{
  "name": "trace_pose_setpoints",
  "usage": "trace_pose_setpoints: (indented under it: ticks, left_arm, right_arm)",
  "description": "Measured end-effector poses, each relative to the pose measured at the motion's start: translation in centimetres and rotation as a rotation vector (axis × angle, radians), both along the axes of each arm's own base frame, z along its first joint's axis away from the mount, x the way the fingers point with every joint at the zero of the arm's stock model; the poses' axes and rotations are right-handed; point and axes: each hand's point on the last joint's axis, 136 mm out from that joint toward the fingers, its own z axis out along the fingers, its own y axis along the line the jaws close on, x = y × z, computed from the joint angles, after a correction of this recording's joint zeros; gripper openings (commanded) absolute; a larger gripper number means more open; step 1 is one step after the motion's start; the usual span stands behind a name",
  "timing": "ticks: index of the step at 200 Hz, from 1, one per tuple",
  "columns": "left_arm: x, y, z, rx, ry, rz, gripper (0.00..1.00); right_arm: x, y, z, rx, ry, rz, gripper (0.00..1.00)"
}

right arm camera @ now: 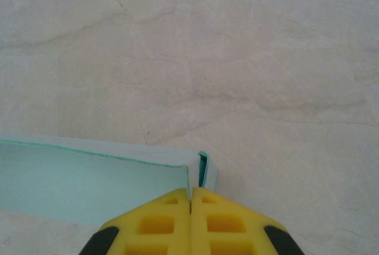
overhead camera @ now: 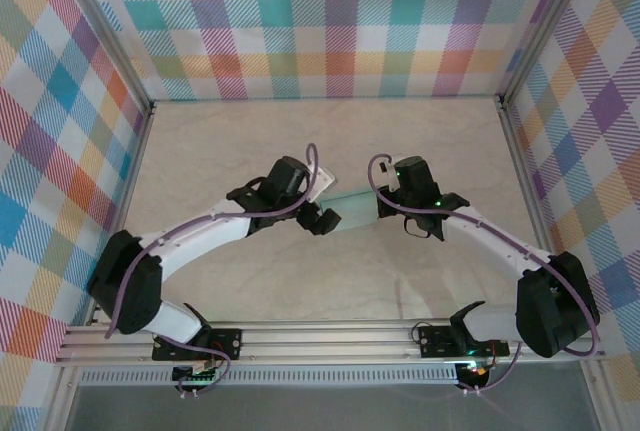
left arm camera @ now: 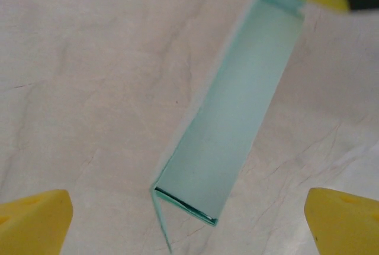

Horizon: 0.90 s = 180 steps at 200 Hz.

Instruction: Fold the paper box

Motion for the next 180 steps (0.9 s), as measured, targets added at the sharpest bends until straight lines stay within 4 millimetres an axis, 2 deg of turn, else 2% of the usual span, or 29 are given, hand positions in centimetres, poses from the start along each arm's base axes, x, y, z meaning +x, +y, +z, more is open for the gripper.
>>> trace_pose_setpoints:
  ticks: [27,46,62,84,126,139,156,180]
  left_arm:
    - [0.0,0.6,1.8,-0.052,0.052,0.117,0.81]
    - [-0.2,1.3,2.1,-0.036,0.101,0.176,0.68]
    - [-0.3,1.8,2.3,-0.003,0.132,0.205,0.52]
    - [0.2,1.6,2.1,0.039,0.168,0.230,0.50]
    - [1.3,0.7,-0.5,0.130,0.240,0.233,0.49]
    - [1.6,0.4,-1.2,0.148,0.252,0.236,0.45]
    - [1.8,0.6,-1.8,0.173,0.257,0.241,0.33]
    - [1.7,0.9,-2.0,0.193,0.260,0.242,0.30]
  right_arm:
    - [-0.1,-0.1,0.0,-0.004,0.002,-0.003,0.00]
    - [0.0,-0.1,0.0,-0.007,0.001,-0.004,0.00]
    - [-0.1,-0.1,0.0,-0.011,-0.001,0.002,0.00]
    - [-0.1,0.0,0.0,-0.016,-0.004,0.010,0.00]
    - [-0.4,-0.1,0.1,-0.019,-0.002,0.014,0.00]
    - [-0.6,-0.2,0.2,-0.022,-0.001,0.016,0.00]
    - [-0.8,-0.3,0.2,-0.026,0.004,0.018,0.00]
    - [-0.9,-0.3,0.2,-0.027,0.006,0.018,0.00]
